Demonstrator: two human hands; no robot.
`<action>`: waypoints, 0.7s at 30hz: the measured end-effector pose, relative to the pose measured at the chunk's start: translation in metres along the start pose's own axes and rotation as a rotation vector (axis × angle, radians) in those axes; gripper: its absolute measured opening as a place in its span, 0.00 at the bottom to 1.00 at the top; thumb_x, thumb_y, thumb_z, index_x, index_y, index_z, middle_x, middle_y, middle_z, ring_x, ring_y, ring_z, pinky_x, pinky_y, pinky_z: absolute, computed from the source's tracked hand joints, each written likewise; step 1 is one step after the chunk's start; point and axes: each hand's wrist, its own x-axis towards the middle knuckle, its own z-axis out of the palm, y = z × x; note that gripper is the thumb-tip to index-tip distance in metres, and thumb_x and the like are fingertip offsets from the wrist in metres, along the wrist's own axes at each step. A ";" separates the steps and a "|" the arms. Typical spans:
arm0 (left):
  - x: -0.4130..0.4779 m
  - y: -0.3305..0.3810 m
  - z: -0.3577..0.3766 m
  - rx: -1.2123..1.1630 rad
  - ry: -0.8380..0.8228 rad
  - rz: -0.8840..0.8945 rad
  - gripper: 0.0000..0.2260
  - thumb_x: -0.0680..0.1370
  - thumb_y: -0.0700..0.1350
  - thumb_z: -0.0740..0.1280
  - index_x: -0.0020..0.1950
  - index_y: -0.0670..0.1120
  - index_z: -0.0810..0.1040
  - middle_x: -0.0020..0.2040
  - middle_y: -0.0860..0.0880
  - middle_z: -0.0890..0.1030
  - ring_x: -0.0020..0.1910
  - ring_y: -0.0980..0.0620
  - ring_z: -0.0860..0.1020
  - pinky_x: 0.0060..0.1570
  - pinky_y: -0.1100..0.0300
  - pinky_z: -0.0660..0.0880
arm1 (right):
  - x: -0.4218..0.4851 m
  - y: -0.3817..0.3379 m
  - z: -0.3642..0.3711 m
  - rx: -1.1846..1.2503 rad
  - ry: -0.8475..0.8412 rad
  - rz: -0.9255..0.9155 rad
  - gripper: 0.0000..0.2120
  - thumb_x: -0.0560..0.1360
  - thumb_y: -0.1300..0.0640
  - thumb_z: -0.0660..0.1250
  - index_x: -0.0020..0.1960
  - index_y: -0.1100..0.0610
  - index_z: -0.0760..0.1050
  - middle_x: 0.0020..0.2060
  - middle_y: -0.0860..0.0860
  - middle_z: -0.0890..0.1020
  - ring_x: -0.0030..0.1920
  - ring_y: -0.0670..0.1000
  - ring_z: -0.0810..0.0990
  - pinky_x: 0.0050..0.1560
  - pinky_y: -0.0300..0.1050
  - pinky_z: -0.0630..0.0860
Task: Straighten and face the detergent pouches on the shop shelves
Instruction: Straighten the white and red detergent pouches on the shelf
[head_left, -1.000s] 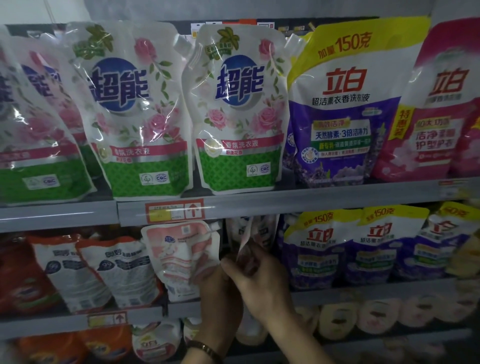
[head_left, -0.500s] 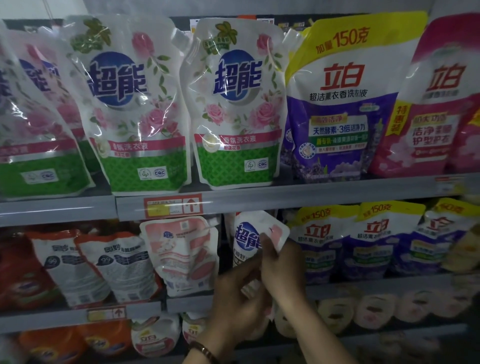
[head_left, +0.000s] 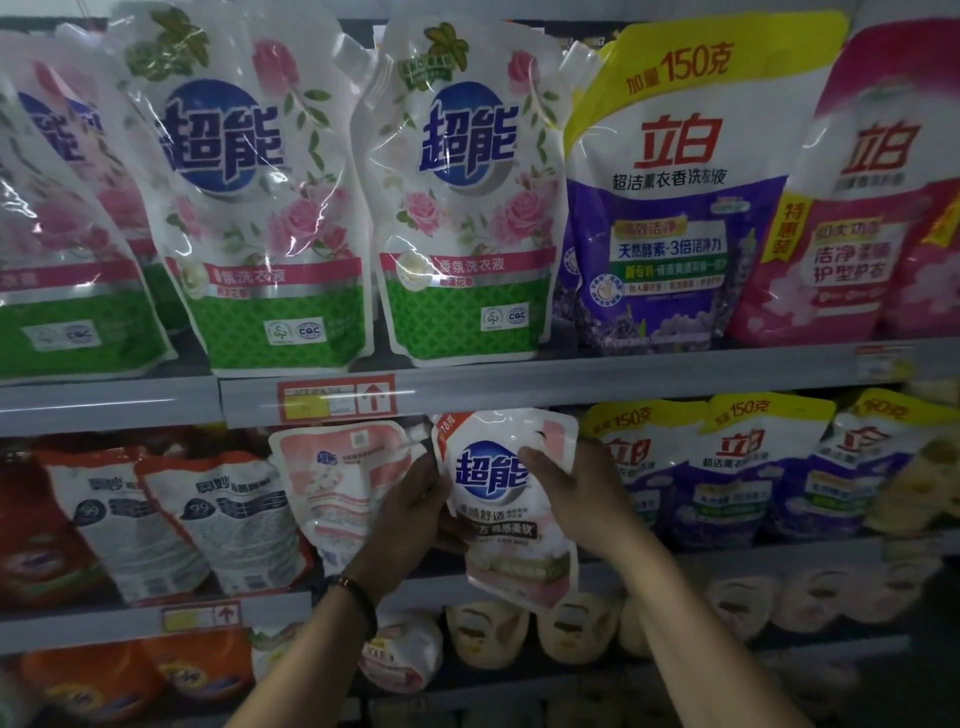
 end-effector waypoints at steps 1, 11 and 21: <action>0.001 0.001 -0.002 -0.008 -0.022 -0.015 0.10 0.88 0.50 0.60 0.69 0.54 0.74 0.56 0.42 0.87 0.47 0.36 0.87 0.45 0.42 0.85 | 0.001 0.002 -0.001 0.011 0.000 -0.004 0.19 0.83 0.52 0.69 0.39 0.63 0.76 0.28 0.48 0.79 0.30 0.46 0.78 0.33 0.43 0.70; 0.018 -0.009 -0.006 0.159 0.179 -0.018 0.06 0.84 0.43 0.70 0.57 0.41 0.78 0.49 0.46 0.89 0.41 0.42 0.88 0.43 0.42 0.85 | 0.020 0.021 -0.017 -0.057 -0.044 0.005 0.11 0.83 0.48 0.69 0.60 0.53 0.84 0.48 0.45 0.87 0.50 0.44 0.85 0.54 0.47 0.79; 0.025 -0.018 -0.006 0.514 0.365 0.134 0.14 0.79 0.42 0.75 0.40 0.55 0.74 0.44 0.51 0.85 0.43 0.47 0.86 0.44 0.40 0.84 | 0.035 0.034 -0.016 -0.508 0.084 0.069 0.24 0.80 0.33 0.65 0.48 0.55 0.80 0.39 0.49 0.81 0.41 0.53 0.78 0.43 0.48 0.72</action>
